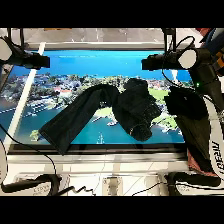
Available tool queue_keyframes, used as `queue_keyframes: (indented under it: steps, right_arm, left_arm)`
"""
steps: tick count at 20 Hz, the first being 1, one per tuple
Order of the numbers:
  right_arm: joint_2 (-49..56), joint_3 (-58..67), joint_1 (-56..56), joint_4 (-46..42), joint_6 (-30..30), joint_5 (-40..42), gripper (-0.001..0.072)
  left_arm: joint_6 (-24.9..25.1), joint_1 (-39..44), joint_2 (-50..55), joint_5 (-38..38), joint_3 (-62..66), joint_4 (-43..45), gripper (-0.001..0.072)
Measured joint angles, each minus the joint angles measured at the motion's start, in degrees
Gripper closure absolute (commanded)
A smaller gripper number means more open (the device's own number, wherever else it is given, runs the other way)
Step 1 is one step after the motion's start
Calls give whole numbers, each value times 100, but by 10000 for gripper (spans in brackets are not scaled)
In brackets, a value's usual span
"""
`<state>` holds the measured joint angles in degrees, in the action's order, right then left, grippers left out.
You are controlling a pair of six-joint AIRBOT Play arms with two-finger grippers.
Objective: Fold the clothes and pants, and hang the long-sleeved shirts on hangers.
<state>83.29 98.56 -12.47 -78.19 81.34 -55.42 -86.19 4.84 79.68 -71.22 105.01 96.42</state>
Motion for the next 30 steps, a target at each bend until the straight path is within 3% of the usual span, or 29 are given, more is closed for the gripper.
queue_keyframes:
  steps: [16,20,25,30]
  right_arm:
    - [0,0,0,-2,0,-81,680]
    - [31,-125,190,-573,-83,-1346,681]
    - [-306,-1694,1062,-452,-87,-2782,680]
    - [-1700,-4343,1467,350,-212,-2702,679]
  left_arm:
    - [-2,0,0,0,0,0,691]
    - [0,0,0,0,0,0,691]
    - [0,4,0,2,0,-2,691]
    - [0,17,0,15,0,-160,691]
